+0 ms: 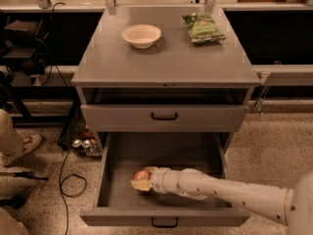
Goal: Pick apple from middle drawer and place on counter
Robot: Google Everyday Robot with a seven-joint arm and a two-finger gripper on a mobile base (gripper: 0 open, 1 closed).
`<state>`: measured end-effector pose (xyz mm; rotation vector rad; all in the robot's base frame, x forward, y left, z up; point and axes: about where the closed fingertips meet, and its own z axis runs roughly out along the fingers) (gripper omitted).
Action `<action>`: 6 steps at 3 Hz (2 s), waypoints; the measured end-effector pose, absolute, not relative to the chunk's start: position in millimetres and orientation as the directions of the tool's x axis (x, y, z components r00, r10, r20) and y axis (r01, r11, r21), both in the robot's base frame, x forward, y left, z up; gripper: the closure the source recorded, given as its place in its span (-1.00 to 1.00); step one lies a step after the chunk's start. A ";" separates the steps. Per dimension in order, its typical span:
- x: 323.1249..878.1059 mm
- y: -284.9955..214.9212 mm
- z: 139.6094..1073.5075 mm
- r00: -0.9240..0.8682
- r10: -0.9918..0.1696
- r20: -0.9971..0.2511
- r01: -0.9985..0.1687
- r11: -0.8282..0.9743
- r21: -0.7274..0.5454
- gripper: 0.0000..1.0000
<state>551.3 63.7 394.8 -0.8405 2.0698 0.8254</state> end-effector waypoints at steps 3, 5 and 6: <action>578.3 -45.9 532.9 -0.337 -0.166 -0.927 -0.835 0.508 0.212 1.00; 567.3 -56.9 554.6 -0.312 -0.180 -0.933 -0.822 0.543 0.170 1.00; 547.0 -72.9 611.9 -0.212 -0.209 -0.955 -0.802 0.596 0.047 1.00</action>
Offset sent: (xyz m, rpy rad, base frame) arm -0.0295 -0.1640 0.2144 0.2212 -0.1654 0.2775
